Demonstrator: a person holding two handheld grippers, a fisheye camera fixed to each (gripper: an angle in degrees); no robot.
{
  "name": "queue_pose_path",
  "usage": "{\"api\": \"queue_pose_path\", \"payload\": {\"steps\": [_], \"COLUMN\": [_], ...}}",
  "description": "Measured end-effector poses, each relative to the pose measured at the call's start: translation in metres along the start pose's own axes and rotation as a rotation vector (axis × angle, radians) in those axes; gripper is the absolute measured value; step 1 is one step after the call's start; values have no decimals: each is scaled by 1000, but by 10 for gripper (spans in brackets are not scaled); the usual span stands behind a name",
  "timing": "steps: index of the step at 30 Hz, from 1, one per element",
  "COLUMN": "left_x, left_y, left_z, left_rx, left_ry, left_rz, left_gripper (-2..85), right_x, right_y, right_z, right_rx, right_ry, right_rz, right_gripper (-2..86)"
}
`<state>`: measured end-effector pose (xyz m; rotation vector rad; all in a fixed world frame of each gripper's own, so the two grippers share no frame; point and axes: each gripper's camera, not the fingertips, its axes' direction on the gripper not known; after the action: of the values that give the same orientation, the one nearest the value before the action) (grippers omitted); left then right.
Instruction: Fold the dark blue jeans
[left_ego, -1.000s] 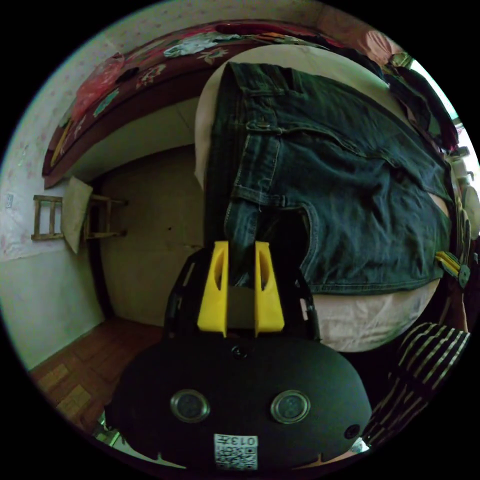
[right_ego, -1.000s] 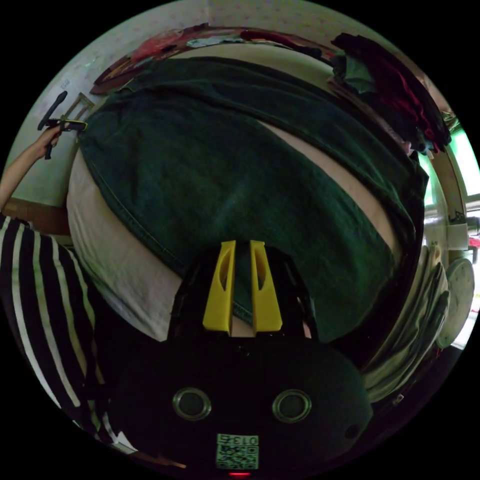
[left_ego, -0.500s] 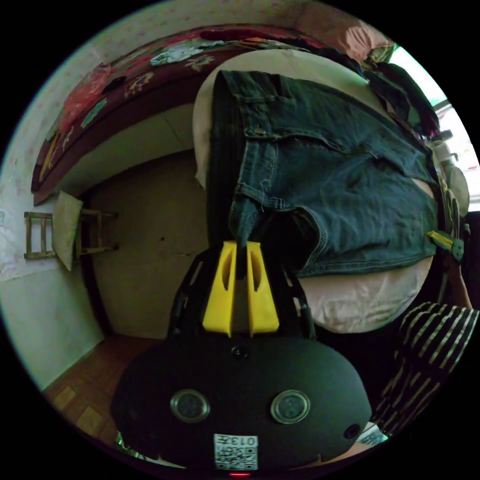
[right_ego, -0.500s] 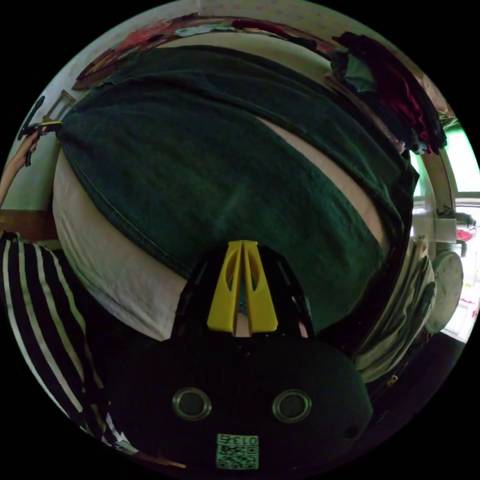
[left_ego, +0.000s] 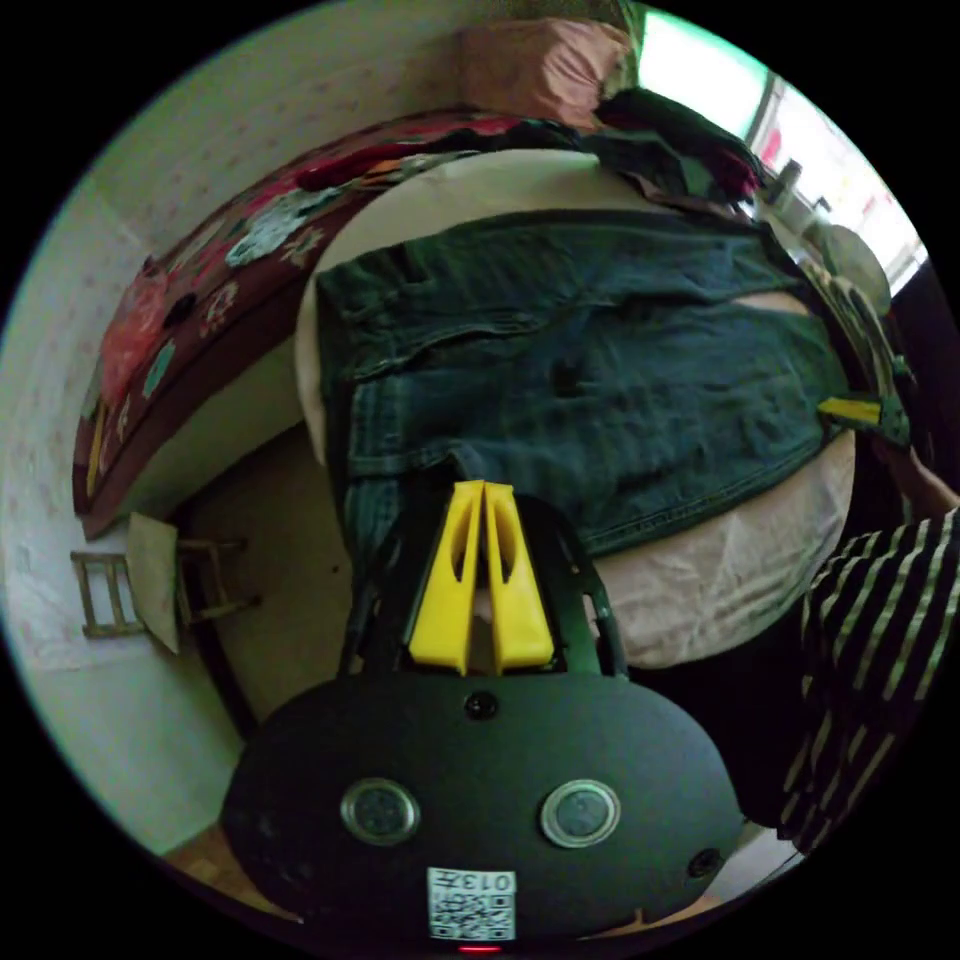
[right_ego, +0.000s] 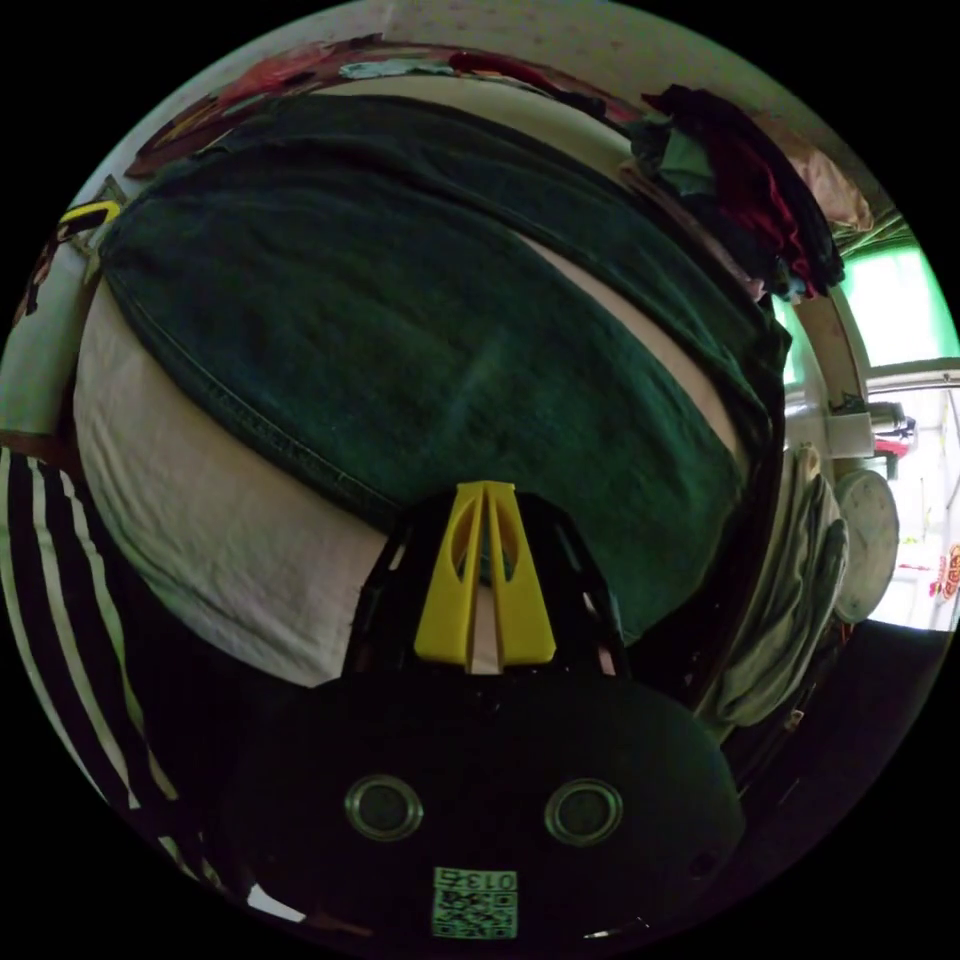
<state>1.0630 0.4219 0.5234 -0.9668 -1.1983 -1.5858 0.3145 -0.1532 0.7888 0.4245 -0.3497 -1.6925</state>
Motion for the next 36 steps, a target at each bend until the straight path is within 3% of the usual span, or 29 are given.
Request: {"api": "queue_pose_path", "payload": {"steps": [6, 14, 17, 21, 25, 32, 36], "left_x": [28, 9, -1, -21, -46, 0, 4], "left_y": [-15, -26, -35, -45, -83, -156, -153], "left_z": [45, 51, 47, 9, -4, 25, 35], "left_rx": [-77, -107, -138, 55, 89, -35, -27], "left_ry": [-22, 110, 176, 144, 51, 87, 21], "left_rz": [60, -75, -151, -232, -271, 16, -60], "left_gripper": [-2, -3, -2, 0, 11, 48, 40], "right_x": [11, 42, 69, 135, 215, 248, 267], "right_y": [13, 23, 18, 16, 11, -8, 9], "right_z": [7, 19, 26, 15, 13, 33, 49], "right_rx": [41, 39, -33, 72, 178, 80, 50], "right_ry": [-17, -113, -239, -377, -310, -171, -175], "right_rz": [13, -35, -54, 62, 230, 49, 132], "right_gripper": [2, 1, 0, 1, 8, 56, 59]}}
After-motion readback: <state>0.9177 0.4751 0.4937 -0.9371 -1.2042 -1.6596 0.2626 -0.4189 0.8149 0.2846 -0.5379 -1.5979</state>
